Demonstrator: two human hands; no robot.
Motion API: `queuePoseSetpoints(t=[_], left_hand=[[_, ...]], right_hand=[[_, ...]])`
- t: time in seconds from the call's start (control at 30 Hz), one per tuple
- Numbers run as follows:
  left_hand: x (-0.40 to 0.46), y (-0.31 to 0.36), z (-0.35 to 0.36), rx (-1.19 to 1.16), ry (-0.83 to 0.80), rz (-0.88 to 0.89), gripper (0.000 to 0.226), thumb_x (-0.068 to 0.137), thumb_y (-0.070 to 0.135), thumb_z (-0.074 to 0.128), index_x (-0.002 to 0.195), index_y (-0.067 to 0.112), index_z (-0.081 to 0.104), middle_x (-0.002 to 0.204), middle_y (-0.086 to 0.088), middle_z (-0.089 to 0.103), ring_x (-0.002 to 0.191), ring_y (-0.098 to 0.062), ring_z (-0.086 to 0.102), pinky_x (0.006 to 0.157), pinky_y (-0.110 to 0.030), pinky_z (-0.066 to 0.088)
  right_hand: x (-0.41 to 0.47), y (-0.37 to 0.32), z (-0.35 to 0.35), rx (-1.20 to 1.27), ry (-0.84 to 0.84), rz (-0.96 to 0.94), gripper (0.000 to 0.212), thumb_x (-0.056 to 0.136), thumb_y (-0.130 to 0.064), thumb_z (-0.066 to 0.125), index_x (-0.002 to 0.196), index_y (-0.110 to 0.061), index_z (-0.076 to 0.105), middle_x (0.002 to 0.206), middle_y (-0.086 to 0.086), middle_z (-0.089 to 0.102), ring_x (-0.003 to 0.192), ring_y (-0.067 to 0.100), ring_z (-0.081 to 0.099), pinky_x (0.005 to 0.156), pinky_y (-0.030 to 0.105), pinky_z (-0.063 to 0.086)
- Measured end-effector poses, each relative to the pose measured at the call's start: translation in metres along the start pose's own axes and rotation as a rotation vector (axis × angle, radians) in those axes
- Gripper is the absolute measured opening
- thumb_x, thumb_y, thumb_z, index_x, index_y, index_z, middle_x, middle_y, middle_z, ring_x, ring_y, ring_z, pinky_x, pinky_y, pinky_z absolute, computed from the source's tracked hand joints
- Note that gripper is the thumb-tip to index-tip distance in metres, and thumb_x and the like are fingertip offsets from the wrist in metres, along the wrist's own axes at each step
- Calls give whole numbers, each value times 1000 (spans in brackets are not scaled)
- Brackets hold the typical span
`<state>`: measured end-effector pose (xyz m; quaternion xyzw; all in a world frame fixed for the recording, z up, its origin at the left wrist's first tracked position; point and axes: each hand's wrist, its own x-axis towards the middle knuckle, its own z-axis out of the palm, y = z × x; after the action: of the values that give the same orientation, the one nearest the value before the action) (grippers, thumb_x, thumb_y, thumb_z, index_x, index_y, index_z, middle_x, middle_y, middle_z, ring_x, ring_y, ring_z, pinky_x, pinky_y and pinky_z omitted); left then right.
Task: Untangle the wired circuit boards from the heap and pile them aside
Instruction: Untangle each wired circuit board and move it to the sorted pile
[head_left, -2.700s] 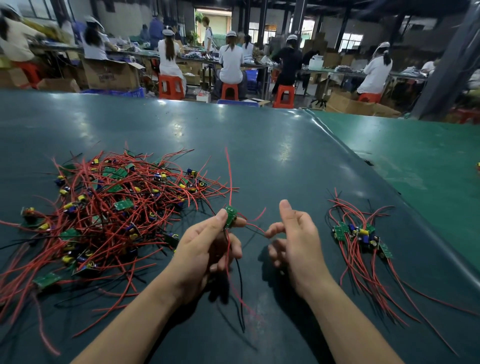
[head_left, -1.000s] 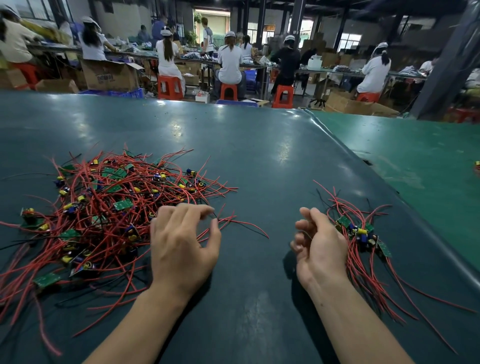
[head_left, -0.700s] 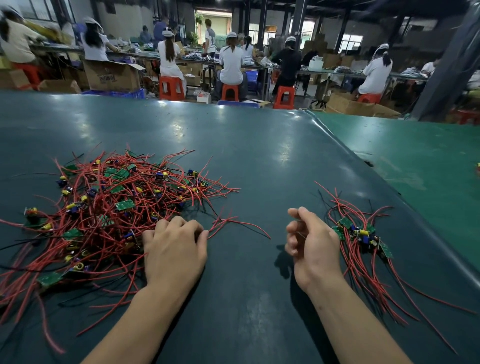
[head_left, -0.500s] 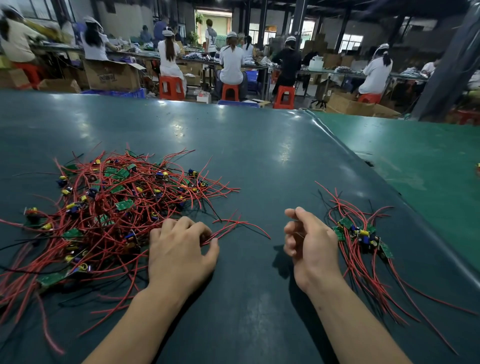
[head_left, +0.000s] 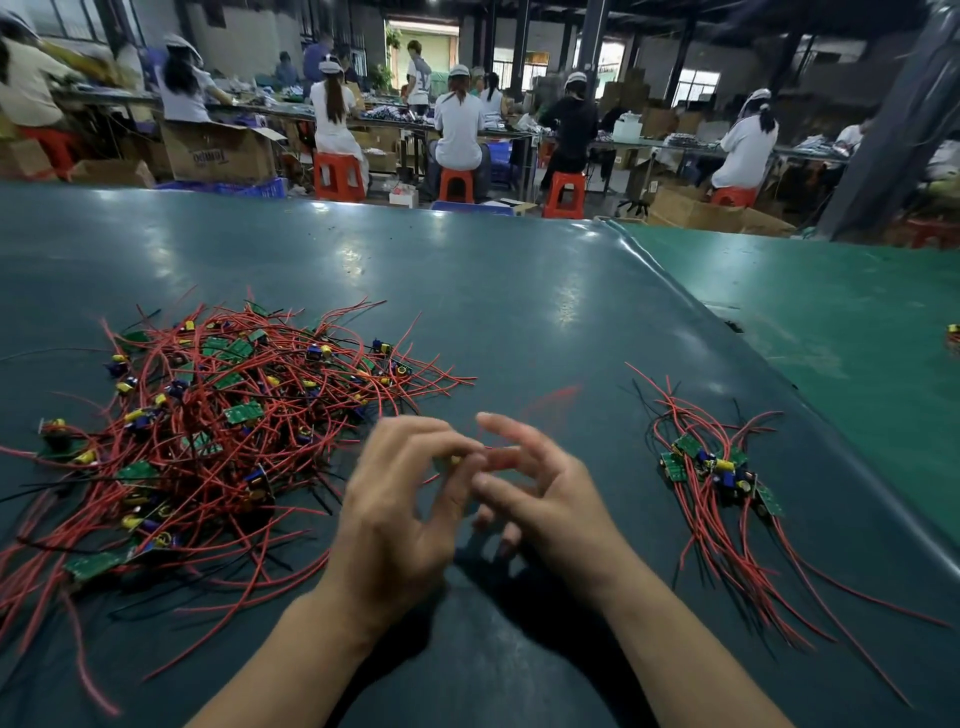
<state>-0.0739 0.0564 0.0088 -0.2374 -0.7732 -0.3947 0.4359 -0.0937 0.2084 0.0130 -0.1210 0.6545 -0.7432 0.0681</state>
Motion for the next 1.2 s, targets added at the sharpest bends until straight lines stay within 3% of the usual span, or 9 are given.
queuePoseSetpoints(t=[0.1, 0.2, 0.3, 0.47, 0.63, 0.83, 0.97, 1.1, 1.2], left_hand=[[-1, 3, 4, -129, -113, -1, 12, 89, 11, 67, 98, 4, 70, 105, -3, 63, 100, -23, 63, 85, -37, 52], [2, 1, 4, -89, -86, 5, 16, 85, 4, 69, 100, 5, 73, 112, -5, 65, 110, -25, 61, 93, -41, 50], [2, 3, 3, 12, -37, 42, 14, 85, 10, 70, 98, 10, 76, 120, -9, 62, 114, -26, 56, 93, -34, 46], [0, -2, 6, -15, -24, -107, 13, 85, 7, 68, 96, 7, 75, 100, -2, 68, 94, -17, 66, 80, -36, 54], [2, 3, 5, -32, -33, -77, 9, 85, 8, 68, 91, 7, 74, 89, 1, 67, 81, -13, 63, 73, -23, 50], [1, 10, 9, -347, -281, -529, 24, 92, 39, 61, 84, 22, 75, 62, 10, 66, 49, -3, 57, 53, -18, 44], [8, 8, 7, -460, -147, -673, 25, 84, 38, 57, 96, 22, 72, 58, 15, 64, 46, -5, 49, 46, -17, 41], [10, 7, 7, -568, -69, -768, 24, 85, 35, 59, 76, 16, 70, 59, -2, 67, 43, -12, 51, 41, -21, 41], [12, 4, 8, -698, -75, -866, 22, 81, 32, 64, 78, 11, 70, 64, -9, 69, 46, -16, 58, 44, -21, 46]], right_hand=[[-1, 2, 3, -39, -15, -86, 31, 85, 9, 65, 112, -7, 67, 93, 2, 73, 72, 9, 66, 61, 24, 55], [-1, -4, 2, 187, 11, -47, 21, 80, -10, 68, 100, -11, 71, 91, 8, 74, 73, 15, 68, 48, 24, 53], [1, -8, -3, 306, 86, -52, 16, 75, -10, 67, 86, -15, 77, 89, 10, 74, 74, 17, 70, 49, 24, 53], [-3, -4, 6, 367, -5, 25, 31, 76, 6, 67, 105, -5, 69, 97, 12, 74, 86, 18, 72, 69, 25, 57], [5, -17, -4, 528, 255, 46, 15, 77, -8, 66, 92, -5, 68, 85, 16, 73, 69, 24, 73, 59, 24, 57], [-3, -24, -11, 507, 154, 143, 15, 77, -22, 61, 91, -23, 56, 106, 11, 74, 63, 18, 70, 45, 20, 48], [-5, -19, -2, 352, 78, 125, 16, 76, -23, 66, 91, -20, 61, 101, 10, 74, 65, 18, 69, 43, 21, 45], [-6, -19, 1, 271, 76, 65, 9, 74, -20, 69, 83, -21, 71, 109, 5, 73, 73, 15, 68, 46, 23, 47], [-7, -17, 1, 224, 55, 50, 11, 83, -12, 67, 84, -21, 73, 97, 5, 72, 77, 16, 68, 47, 23, 48]])
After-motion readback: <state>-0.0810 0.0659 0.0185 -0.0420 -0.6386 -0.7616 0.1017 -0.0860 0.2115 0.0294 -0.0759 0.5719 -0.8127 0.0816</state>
